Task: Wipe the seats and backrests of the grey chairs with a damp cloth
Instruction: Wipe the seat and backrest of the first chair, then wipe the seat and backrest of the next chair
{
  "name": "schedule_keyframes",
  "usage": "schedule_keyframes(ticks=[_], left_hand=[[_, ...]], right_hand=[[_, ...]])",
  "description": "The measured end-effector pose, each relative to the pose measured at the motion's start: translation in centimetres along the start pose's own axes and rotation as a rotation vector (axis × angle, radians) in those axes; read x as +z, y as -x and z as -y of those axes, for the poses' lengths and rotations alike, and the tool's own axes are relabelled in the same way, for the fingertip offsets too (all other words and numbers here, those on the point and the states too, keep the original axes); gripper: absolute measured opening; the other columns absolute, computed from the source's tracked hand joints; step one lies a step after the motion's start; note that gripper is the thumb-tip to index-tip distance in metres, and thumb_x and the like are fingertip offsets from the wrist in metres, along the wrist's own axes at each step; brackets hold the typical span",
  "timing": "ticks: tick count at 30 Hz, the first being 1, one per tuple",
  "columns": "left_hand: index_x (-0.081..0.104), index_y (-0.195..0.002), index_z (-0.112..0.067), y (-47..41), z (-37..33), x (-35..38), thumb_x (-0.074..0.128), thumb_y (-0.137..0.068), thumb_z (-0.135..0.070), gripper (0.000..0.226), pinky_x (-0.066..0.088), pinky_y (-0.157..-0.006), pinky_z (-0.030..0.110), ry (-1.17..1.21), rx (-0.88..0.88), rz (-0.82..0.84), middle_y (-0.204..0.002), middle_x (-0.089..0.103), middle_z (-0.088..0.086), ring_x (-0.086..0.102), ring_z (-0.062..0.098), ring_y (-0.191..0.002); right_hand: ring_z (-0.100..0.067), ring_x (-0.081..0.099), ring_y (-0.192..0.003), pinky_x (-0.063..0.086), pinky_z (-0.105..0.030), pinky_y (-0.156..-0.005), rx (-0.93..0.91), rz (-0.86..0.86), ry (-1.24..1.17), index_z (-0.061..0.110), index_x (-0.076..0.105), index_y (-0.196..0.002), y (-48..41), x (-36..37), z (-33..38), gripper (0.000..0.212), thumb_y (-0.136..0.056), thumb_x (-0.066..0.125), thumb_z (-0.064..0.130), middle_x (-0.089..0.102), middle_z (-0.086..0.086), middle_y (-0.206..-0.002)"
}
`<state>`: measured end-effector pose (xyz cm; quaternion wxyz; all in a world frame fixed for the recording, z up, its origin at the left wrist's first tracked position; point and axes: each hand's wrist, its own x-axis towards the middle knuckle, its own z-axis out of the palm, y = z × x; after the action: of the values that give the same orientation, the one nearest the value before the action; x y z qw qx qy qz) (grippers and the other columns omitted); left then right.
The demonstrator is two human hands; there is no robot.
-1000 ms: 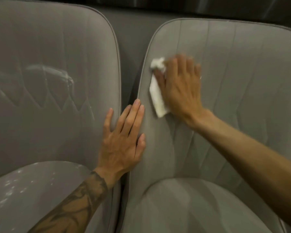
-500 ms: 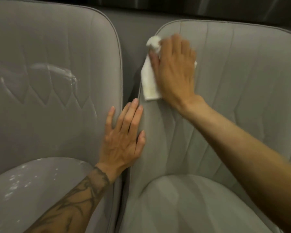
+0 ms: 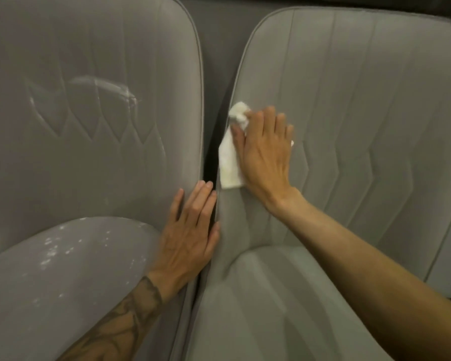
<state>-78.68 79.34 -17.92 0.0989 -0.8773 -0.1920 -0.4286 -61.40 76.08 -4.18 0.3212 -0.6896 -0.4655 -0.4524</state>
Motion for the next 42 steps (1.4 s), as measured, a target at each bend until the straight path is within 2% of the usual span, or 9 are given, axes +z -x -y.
schedule_keyframes(ticks=[7,11,18,21,25,29,31,36,42], left_hand=[[0.044,-0.154,0.003,5.1,-1.2,-1.9,0.055,-0.100,-0.020,0.059,0.030,-0.125,0.056,0.039,0.010,0.208,-0.161,0.043,0.018,0.032,0.030,-0.156],[0.055,-0.146,-0.001,8.5,-1.9,-3.6,0.047,-0.104,-0.026,0.049,0.030,-0.124,0.051,0.044,0.063,0.331,-0.157,0.049,0.017,0.040,0.031,-0.151],[0.067,-0.123,-0.009,12.0,-2.0,-7.7,0.054,-0.101,-0.021,0.028,0.042,-0.115,0.046,-0.028,0.018,0.434,-0.141,0.060,0.014,0.057,0.033,-0.132],[0.067,-0.118,-0.012,12.8,-2.3,-9.3,0.053,-0.098,-0.021,0.026,0.047,-0.103,0.043,-0.036,-0.014,0.443,-0.128,0.063,0.010,0.062,0.031,-0.116],[0.068,-0.114,-0.016,13.5,-3.0,-10.8,0.048,-0.099,-0.026,0.027,0.046,-0.094,0.041,-0.046,-0.042,0.477,-0.116,0.066,0.003,0.063,0.025,-0.104],[0.067,-0.119,-0.019,13.6,-2.9,-12.3,0.046,-0.101,-0.030,0.030,0.039,-0.096,0.037,-0.026,-0.057,0.540,-0.120,0.065,-0.001,0.062,0.022,-0.107],[0.066,-0.124,-0.020,13.9,-1.9,-13.2,0.042,-0.103,-0.032,0.034,0.037,-0.099,0.036,-0.021,-0.109,0.578,-0.126,0.064,-0.001,0.061,0.021,-0.112],[0.062,-0.133,-0.022,15.9,4.4,-16.0,0.031,-0.107,-0.039,0.044,0.036,-0.107,0.036,-0.026,-0.276,0.621,-0.136,0.059,-0.001,0.056,0.021,-0.124],[0.063,-0.134,-0.017,17.9,14.1,-20.0,0.016,-0.100,-0.048,0.066,0.036,-0.107,0.042,-0.059,-0.333,0.665,-0.136,0.060,0.004,0.055,0.027,-0.125]], right_hand=[[-0.027,0.047,-0.077,0.039,-0.042,-0.068,-0.048,0.263,-0.098,0.013,0.057,-0.098,12.8,-1.7,1.5,0.025,-0.104,0.046,0.035,0.054,-0.008,-0.090],[-0.026,0.051,-0.076,0.034,-0.038,-0.067,-0.209,0.462,-0.163,0.020,0.057,-0.093,20.1,-4.0,2.7,0.022,-0.100,0.045,0.037,0.052,-0.003,-0.086],[-0.028,0.053,-0.089,0.040,-0.041,-0.075,-0.175,0.726,0.010,0.020,0.056,-0.099,19.9,-5.8,1.5,0.023,-0.101,0.044,0.039,0.053,-0.003,-0.097],[-0.029,0.054,-0.094,0.041,-0.043,-0.080,-0.112,0.839,-0.116,0.019,0.057,-0.105,21.9,-7.8,3.1,0.027,-0.104,0.037,0.038,0.055,-0.004,-0.103],[-0.026,0.051,-0.082,0.042,-0.041,-0.070,-0.203,0.842,-0.317,0.022,0.051,-0.090,23.5,-10.2,4.2,0.024,-0.103,0.040,0.038,0.052,-0.002,-0.090],[-0.032,0.051,-0.098,0.039,-0.043,-0.084,0.175,0.933,-0.185,0.016,0.052,-0.104,22.3,-10.2,4.2,0.029,-0.106,0.034,0.038,0.054,-0.008,-0.104],[-0.030,0.050,-0.107,0.038,-0.042,-0.088,0.211,0.957,-0.153,0.016,0.051,-0.109,21.6,-10.2,6.7,0.033,-0.106,0.030,0.042,0.054,-0.007,-0.113],[-0.028,0.049,-0.087,0.044,-0.042,-0.075,0.191,0.675,-0.300,0.018,0.052,-0.094,20.7,-10.3,14.5,0.026,-0.103,0.042,0.040,0.052,-0.005,-0.096],[-0.025,0.049,-0.090,0.038,-0.037,-0.078,0.125,0.772,-0.144,0.016,0.054,-0.104,23.0,-8.9,19.8,0.019,-0.102,0.044,0.032,0.050,-0.003,-0.102]])
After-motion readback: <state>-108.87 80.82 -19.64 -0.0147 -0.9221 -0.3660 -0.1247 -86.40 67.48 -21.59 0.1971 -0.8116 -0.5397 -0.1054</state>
